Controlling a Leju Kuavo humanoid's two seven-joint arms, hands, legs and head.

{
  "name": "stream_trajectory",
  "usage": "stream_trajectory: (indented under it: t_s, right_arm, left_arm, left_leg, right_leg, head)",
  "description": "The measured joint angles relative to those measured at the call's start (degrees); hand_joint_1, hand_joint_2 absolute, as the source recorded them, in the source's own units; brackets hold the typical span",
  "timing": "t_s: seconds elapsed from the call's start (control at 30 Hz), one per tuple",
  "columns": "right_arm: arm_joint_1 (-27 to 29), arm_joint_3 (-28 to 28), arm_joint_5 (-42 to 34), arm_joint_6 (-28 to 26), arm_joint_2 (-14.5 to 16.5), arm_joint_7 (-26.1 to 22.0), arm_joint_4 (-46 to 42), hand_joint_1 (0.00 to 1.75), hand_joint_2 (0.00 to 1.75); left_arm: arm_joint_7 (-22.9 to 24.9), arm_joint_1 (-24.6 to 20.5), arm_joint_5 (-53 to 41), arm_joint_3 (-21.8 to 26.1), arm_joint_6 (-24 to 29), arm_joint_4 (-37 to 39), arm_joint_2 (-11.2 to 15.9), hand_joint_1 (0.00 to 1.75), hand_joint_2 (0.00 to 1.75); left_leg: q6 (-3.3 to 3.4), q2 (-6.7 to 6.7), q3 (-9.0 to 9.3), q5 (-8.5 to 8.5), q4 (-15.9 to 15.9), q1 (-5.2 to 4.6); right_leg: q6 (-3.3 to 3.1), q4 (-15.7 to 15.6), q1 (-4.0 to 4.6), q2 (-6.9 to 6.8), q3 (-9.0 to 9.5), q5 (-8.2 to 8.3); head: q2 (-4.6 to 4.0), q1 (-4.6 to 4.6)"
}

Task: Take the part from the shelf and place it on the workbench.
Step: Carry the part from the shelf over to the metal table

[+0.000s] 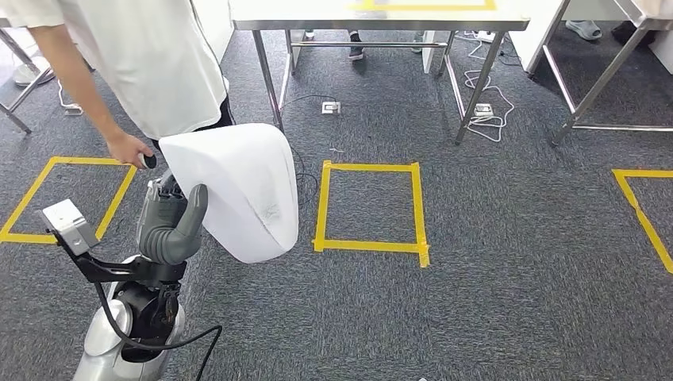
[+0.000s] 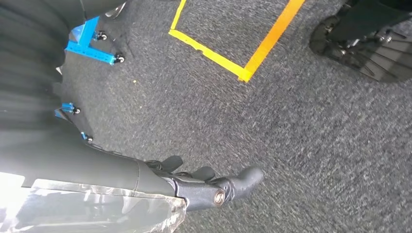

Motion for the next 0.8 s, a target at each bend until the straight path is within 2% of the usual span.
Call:
stream_trajectory:
  t_s: [0.03,0.07,0.13,0.17,0.2,0.23,0.27,0.33,0.37,0.4,0.43,0.5,0.53,0.6,0.67,0.7,0.73,0.77,0.8]
  right_arm:
    - [0.0,0.0,0.0,0.0,0.0,0.0,0.0,0.0,1.75]
    - [0.0,-0.1,0.0,0.0,0.0,0.0,0.0,0.0,1.75]
    - [0.1,-0.2,0.1,0.0,0.0,0.0,0.0,0.0,1.75]
    - [0.2,-0.3,0.1,0.0,0.0,0.0,0.0,0.0,1.75]
    - [0.3,-0.4,0.1,0.0,0.0,0.0,0.0,0.0,1.75]
    - [0.4,-0.6,0.2,0.0,0.0,0.0,0.0,0.0,1.75]
    - [0.5,-0.8,0.3,0.0,0.0,0.0,0.0,0.0,1.75]
    - [0.5,-1.1,0.3,0.0,0.4,0.0,-0.1,0.0,1.75]
    - [0.5,-1.3,0.3,0.1,0.6,0.0,-0.1,0.0,1.75]
    - [0.6,-1.4,0.2,0.1,0.8,0.0,-0.2,0.0,1.75]
    - [0.6,-1.6,0.2,0.1,0.8,0.0,-0.3,0.0,1.75]
    - [0.6,-2.0,0.2,0.1,0.7,0.0,-0.5,0.0,1.75]
    - [0.5,-2.2,0.2,0.1,0.7,0.0,-0.5,0.0,1.75]
    - [0.5,-2.6,0.2,0.1,0.5,-0.1,-0.5,0.0,1.75]
    - [0.7,-2.8,0.2,0.1,0.2,-0.1,-0.5,0.0,1.75]
    - [0.8,-2.9,0.2,0.1,0.1,-0.1,-0.5,0.0,1.75]
    - [1.0,-2.9,0.2,0.1,0.0,-0.1,-0.5,0.0,1.75]
    - [1.0,-2.9,0.2,0.1,-0.1,-0.1,-0.5,0.0,1.75]
    - [1.1,-2.9,0.2,0.1,-0.1,-0.1,-0.5,0.0,1.75]
  left_arm:
    - [0.0,-0.1,0.0,0.0,0.0,0.0,0.0,1.75,1.75]
    - [-0.1,-0.1,0.0,0.0,0.0,0.1,0.0,1.75,1.75]
    - [-0.1,-0.1,0.0,0.0,0.0,0.3,0.1,1.75,1.75]
    - [-0.1,0.0,0.0,0.0,0.0,0.4,0.1,1.75,1.75]
    - [-0.1,0.0,0.0,0.0,0.0,0.5,0.1,1.75,1.75]
    - [-0.1,0.0,0.0,0.0,0.0,0.5,0.1,1.75,1.75]
    - [-0.1,0.0,0.0,0.0,0.0,0.5,0.1,1.75,1.75]
    - [-0.1,-0.1,0.0,-0.1,0.0,0.5,0.1,1.75,1.75]
    - [-0.1,-0.2,0.0,-0.1,-0.1,0.5,0.1,1.75,1.75]
    - [-0.1,-0.3,0.0,-0.1,-0.1,0.6,0.1,1.75,1.75]
    - [-0.1,-0.4,0.0,-0.2,-0.1,0.6,0.1,1.75,1.75]
    - [-0.1,-0.7,0.1,-0.4,-0.3,0.7,-0.1,1.75,1.75]
    - [-0.1,-0.9,0.1,-0.5,-0.3,0.8,-0.1,1.75,1.75]
    - [-0.1,-1.1,0.1,-0.8,-0.4,1.0,-0.3,1.75,1.75]
    - [-0.1,-1.1,0.1,-1.0,-0.5,1.2,-0.3,1.75,1.75]
    - [0.0,-1.0,0.1,-1.0,-0.5,1.4,-0.3,1.75,1.75]
    - [0.0,-1.0,0.1,-1.0,-0.5,1.6,-0.3,1.75,1.75]
    - [0.0,-1.0,0.1,-1.0,-0.5,1.7,-0.4,1.75,1.75]
    - [0.0,-1.0,0.1,-1.1,-0.5,1.8,-0.4,1.75,1.75]
  left_leg:
    - [-0.32,0.11,-1.53,0.02,2.6,0.14]
    - [-0.66,0.23,-3.81,-0.33,6.1,0.26]
    - [-1.09,0.35,-9.07,-2.88,13.1,0.46]
    - [-1.13,0.39,-11.08,-4.13,15.0,0.5]
    - [-0.97,0.41,-12.25,-4.45,15.1,0.48]
    - [-0.57,0.41,-12.49,-3.48,13.5,0.37]
    - [0.15,0.4,-11.94,-1.11,10.3,0.09]
    - [2.44,0.08,-10.3,5.37,2.9,-1.19]
    - [3.42,-0.23,-9.57,7.58,0.4,-1.83]
    - [4.04,-0.54,-9.06,8.69,-1.2,-2.34]
    - [4.25,-0.79,-8.56,8.57,-2.0,-2.5]
    - [4.25,-0.67,-6.73,8.31,-3.3,-2.11]
    - [4.29,-0.6,-5.86,8.17,-3.7,-1.88]
    - [4.27,-0.57,-4.66,7.58,-4.1,-1.7]
    - [4.16,-0.7,-3.82,6.53,-4.1,-1.65]
    - [4.02,-0.8,-3.21,5.93,-4.0,-1.61]
    - [3.83,-0.89,-2.45,5.3,-4.0,-1.57]
    - [3.59,-0.94,-1.62,4.6,-3.9,-1.52]
    - [3.28,-0.94,-0.99,3.83,-3.8,-1.51]
  right_leg:
    - [-0.31,0.0,-0.08,0.11,0.52,-0.3]
    - [-0.61,-0.1,-0.04,0.18,0.98,-0.7]
    - [-0.97,-0.1,0.11,0.33,2.02,-1.73]
    - [-1.02,-0.1,0.23,0.45,2.69,-2.29]
    - [-1.04,-0.1,0.39,0.56,3.5,-2.89]
    - [-1.06,-0.1,0.63,0.67,4.39,-3.5]
    - [-1.08,-0.2,0.87,0.75,5.31,-4.12]
    - [-1.01,-0.5,1.12,0.94,6.64,-5.28]
    - [-0.86,-0.8,1.18,1.0,7.03,-5.78]
    - [-0.64,-0.8,1.22,1.06,7.49,-5.97]
    - [-0.24,-1.0,1.41,1.09,8.14,-5.95]
    - [0.21,-0.1,1.48,0.91,8.47,-5.83]
    - [0.34,1.6,1.51,0.82,7.55,-5.86]
    - [0.19,8.4,1.46,0.66,3.06,-7.0]
    - [0.0,14.0,1.3,0.63,-2.04,-9.88]
    - [0.18,14.5,1.2,0.62,-3.47,-10.95]
    - [0.75,13.2,1.05,0.59,-4.0,-10.88]
    - [1.71,10.2,0.83,0.54,-3.7,-9.38]
    - [2.84,6.4,0.58,0.4,-3.0,-6.61]
  head:
    - [0.0,-0.04]
    - [0.0,-0.05]
    - [0.0,-0.07]
    - [0.0,-0.07]
    - [0.0,-0.08]
    - [0.0,-0.08]
    - [0.0,-0.08]
    - [0.0,0.07]
    - [0.0,0.2]
    - [0.0,0.29]
    - [0.0,0.34]
    - [-0.01,0.31]
    - [-0.01,0.35]
    - [-0.01,0.42]
    - [0.0,0.46]
    - [0.0,0.48]
    - [0.0,0.51]
    - [0.0,0.5]
    - [0.0,0.51]
